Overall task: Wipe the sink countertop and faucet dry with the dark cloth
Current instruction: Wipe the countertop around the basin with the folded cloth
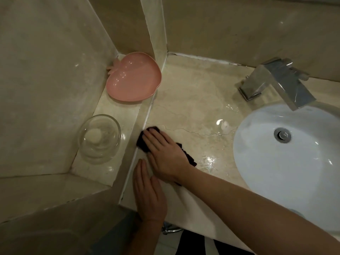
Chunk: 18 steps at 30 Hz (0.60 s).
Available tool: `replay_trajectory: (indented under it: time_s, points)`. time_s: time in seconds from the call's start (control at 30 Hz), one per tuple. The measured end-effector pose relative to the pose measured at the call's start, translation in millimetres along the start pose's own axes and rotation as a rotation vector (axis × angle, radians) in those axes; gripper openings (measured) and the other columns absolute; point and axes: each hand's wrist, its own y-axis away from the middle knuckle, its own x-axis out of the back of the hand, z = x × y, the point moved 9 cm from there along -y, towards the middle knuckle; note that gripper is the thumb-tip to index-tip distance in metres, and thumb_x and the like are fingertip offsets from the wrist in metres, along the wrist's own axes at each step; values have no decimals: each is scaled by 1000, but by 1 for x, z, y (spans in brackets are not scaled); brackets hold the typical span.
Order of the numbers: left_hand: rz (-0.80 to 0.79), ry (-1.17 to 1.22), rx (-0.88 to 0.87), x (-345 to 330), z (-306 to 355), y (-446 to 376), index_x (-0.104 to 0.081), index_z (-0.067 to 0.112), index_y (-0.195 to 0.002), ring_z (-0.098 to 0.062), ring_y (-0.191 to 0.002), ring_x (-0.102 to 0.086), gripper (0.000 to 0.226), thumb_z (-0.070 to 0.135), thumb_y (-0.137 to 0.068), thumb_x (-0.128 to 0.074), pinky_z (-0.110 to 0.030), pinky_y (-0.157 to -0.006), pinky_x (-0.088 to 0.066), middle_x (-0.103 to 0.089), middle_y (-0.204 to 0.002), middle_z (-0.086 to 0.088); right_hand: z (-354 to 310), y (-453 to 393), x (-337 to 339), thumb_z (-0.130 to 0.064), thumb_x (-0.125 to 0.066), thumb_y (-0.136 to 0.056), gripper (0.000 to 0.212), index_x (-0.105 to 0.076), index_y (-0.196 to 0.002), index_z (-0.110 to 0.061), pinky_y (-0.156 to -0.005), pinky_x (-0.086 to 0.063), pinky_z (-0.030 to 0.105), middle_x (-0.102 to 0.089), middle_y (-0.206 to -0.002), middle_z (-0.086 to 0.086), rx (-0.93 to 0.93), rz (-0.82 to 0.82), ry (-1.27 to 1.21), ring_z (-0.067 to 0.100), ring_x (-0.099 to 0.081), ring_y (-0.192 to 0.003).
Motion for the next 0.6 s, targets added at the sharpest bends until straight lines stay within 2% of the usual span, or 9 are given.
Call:
replay_trajectory:
  time_s: [0.1,0.17,0.33,0.47,0.6]
  points:
    - [-4,-47,-27,0,2,-3,-40,10,-151,-13,-143,-33,53,28,-103,-28,-27,-118,-24,-41,-155,-7,39,-24,13,-31,-33,-104,56,-31,-154,-4,-125,-6,40,-28,-162,11,-204,32,35,27,-19,-152]
    - [0,-67,-53,1,4,-5,-43,8,-149,-21,-142,-36,52,25,-102,-30,-24,-118,-22,-42,-154,-8,74,-28,32,-28,-38,-102,56,-36,-152,-3,-124,-12,41,-33,-160,13,-339,102,26,29,-24,-150]
    - [19,-89,-122,2,12,-4,-49,3,-144,-30,-139,-40,51,22,-100,-32,-38,-115,-29,-45,-151,-13,175,23,74,-27,-34,-103,53,-35,-153,-7,-123,-16,42,-33,-160,10,-659,211,57,27,-25,-149]
    - [26,-101,-123,3,13,-3,-51,2,-142,-32,-138,-40,51,22,-98,-33,-41,-114,-31,-46,-149,-15,211,72,95,-24,-35,-105,48,-38,-151,-9,-115,-27,44,-39,-156,8,-772,255,87,28,-30,-144]
    - [28,-99,-135,3,13,-3,-51,3,-142,-32,-137,-40,51,22,-98,-33,-40,-114,-29,-47,-149,-15,219,116,106,-14,-43,-103,41,-48,-142,-6,-96,-42,48,-48,-147,13,-804,274,64,41,-42,-122]
